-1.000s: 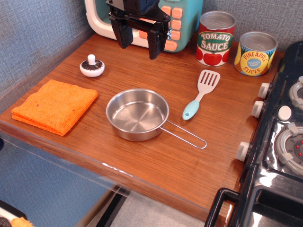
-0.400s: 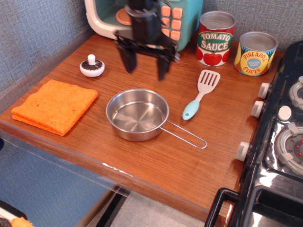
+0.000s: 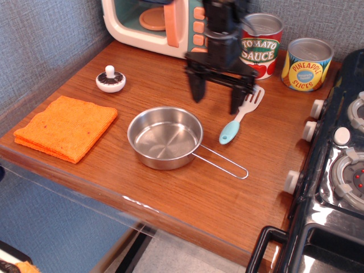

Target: Put the spatula right on top of the napkin.

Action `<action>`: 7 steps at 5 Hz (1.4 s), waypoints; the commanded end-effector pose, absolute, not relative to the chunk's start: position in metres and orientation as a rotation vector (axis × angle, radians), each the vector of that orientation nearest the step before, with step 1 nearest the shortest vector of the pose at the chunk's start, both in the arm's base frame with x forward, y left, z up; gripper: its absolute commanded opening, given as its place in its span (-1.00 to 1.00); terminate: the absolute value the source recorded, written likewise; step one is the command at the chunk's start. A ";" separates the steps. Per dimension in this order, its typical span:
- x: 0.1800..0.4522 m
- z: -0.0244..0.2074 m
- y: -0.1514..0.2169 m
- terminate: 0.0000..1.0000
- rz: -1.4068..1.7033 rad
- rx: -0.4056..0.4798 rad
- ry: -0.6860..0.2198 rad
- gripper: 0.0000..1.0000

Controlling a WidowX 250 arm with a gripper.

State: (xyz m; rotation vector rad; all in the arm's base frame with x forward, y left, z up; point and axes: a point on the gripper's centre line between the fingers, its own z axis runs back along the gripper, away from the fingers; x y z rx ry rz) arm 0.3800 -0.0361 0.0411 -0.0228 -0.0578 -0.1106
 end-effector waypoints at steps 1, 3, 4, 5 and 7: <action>0.385 0.041 -0.052 -1.00 -0.117 -0.013 -0.061 1.00; 0.365 0.016 -0.051 -1.00 -0.044 -0.030 0.018 1.00; 0.360 0.007 -0.053 -1.00 -0.047 0.003 0.017 -1.00; 0.356 0.000 -0.050 -1.00 -0.049 0.032 0.001 -1.00; 0.362 0.010 -0.055 -1.00 -0.069 0.008 -0.080 -1.00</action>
